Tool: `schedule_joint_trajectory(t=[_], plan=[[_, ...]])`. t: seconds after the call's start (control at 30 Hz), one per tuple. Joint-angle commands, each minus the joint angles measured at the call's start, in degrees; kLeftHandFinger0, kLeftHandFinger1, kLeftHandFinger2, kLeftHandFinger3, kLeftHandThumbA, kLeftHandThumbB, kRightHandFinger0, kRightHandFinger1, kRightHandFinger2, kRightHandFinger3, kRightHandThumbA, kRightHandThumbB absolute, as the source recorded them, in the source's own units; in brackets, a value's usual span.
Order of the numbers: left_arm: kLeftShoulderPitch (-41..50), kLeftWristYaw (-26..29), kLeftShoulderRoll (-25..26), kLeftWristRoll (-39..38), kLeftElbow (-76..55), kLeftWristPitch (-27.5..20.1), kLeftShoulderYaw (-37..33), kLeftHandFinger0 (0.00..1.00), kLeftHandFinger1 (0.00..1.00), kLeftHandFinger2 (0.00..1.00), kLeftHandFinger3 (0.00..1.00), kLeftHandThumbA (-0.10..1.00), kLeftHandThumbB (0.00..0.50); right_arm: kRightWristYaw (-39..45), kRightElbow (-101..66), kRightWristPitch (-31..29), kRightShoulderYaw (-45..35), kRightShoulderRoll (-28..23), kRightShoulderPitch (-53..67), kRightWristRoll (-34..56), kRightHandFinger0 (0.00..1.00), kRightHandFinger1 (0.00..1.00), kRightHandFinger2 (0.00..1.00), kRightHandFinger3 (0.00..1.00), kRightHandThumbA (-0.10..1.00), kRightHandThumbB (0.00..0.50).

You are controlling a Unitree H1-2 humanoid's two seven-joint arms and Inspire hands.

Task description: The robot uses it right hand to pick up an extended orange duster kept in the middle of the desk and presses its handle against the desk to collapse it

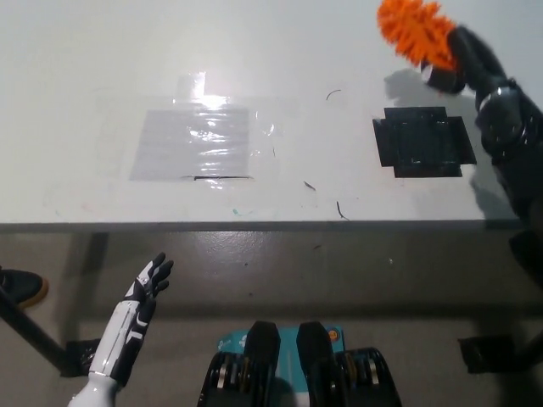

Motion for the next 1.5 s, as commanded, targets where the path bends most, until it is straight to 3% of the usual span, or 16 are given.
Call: schedule_joint_trajectory(t=[0.0,0.1,0.17,0.23,0.33,0.43,0.5,0.57,0.7,0.8,0.83,0.9,1.2,1.3,1.43,1.47], plan=[[0.4,-0.4,-0.1,-1.2,-1.4,-1.0,0.5,1.00,1.00,1.00,1.00,1.00,0.121,-7.9,-6.6,-2.6,-5.5,0.6,-7.4,5.2,0.00,0.30,0.67,0.63,-0.10,0.143],[0.4,-0.3,-0.4,-1.2,-1.0,-1.4,0.4,1.00,1.00,1.00,1.00,1.00,0.113,-11.4,-10.2,-5.8,-9.6,2.5,-8.3,6.9,0.00,0.11,0.51,0.56,-0.10,0.145],[0.3,-0.5,-0.3,-1.6,-0.9,-1.4,0.5,1.00,1.00,1.00,1.00,1.00,0.122,-10.7,-11.2,-5.6,-12.1,4.0,-8.4,9.3,0.00,0.06,0.47,0.54,-0.10,0.134],[0.3,-0.6,-0.2,-1.7,-1.0,-1.3,0.5,1.00,1.00,1.00,1.00,1.00,0.123,-9.8,-11.8,-5.5,-13.9,4.9,-8.4,10.9,0.00,0.06,0.46,0.53,-0.10,0.131],[0.4,-0.8,0.0,-2.0,-1.0,-1.5,0.5,1.00,1.00,1.00,1.00,1.00,0.123,-10.6,-10.1,-6.9,-15.7,6.8,-8.5,11.9,0.00,0.01,0.37,0.38,-0.10,0.120],[0.4,-0.8,0.0,-2.1,-1.0,-1.6,0.6,1.00,1.00,1.00,1.00,1.00,0.125,-10.7,-9.3,-7.2,-16.9,7.5,-8.7,12.8,0.00,0.01,0.37,0.38,-0.10,0.120],[0.2,-0.6,0.2,-1.9,-1.1,-1.6,0.8,1.00,1.00,1.00,1.00,1.00,0.132,-12.0,-7.4,-8.8,-17.7,8.8,-9.1,13.7,0.00,0.01,0.42,0.49,-0.10,0.109],[0.2,-0.6,0.2,-1.9,-1.1,-1.6,0.9,1.00,1.00,1.00,1.00,1.00,0.132,-12.1,-7.0,-9.1,-17.8,8.8,-9.2,13.7,0.00,0.01,0.42,0.50,-0.10,0.108],[0.8,-0.7,0.2,-1.5,-1.5,-1.2,0.8,1.00,1.00,1.00,1.00,1.00,0.153,-10.5,-2.7,-11.6,-21.1,11.2,-8.8,18.4,0.00,0.00,0.39,0.34,-0.10,0.126],[0.2,-0.6,0.1,-1.8,-1.4,-0.9,1.0,1.00,1.00,1.00,1.00,1.00,0.148,-9.6,-0.8,-12.7,-22.5,11.7,-9.4,20.2,0.00,0.03,0.45,0.35,-0.10,0.127],[-0.7,-0.5,0.0,-1.8,-1.1,-0.7,1.1,1.00,1.00,1.00,1.00,1.00,0.139,-8.7,0.2,-12.9,-23.6,12.1,-9.9,21.9,0.00,0.11,0.56,0.49,-0.10,0.098],[0.0,-0.3,-0.1,-1.5,-0.8,-1.4,1.1,1.00,1.00,1.00,1.00,1.00,0.115,-9.7,0.8,-12.9,-23.1,12.3,-9.0,21.0,0.00,0.22,0.68,0.66,-0.10,0.103],[1.0,-1.0,-0.1,-1.5,-1.0,-1.4,0.6,1.00,1.00,1.00,1.00,1.00,0.147,-9.8,0.9,-12.9,-22.5,12.9,-6.4,22.5,0.00,0.21,0.64,0.63,-0.10,0.102],[1.2,-0.5,-0.2,-0.6,-1.6,-0.8,0.7,1.00,1.00,1.00,1.00,1.00,0.143,-12.3,-0.6,-12.9,-23.7,14.3,-5.5,23.8,0.00,0.13,0.53,0.59,-0.10,0.097],[1.0,-0.4,-0.2,-0.8,-1.3,-1.2,0.8,1.00,1.00,1.00,1.00,1.00,0.126,-13.0,-0.7,-12.9,-23.5,14.6,-5.7,23.9,0.00,0.11,0.51,0.59,-0.10,0.083],[1.0,-0.4,-0.3,-1.2,-1.6,-1.0,0.9,1.00,1.00,1.00,1.00,1.00,0.120,-14.2,-0.8,-12.9,-22.7,14.9,-5.5,23.0,0.00,0.07,0.45,0.54,-0.10,0.078]])
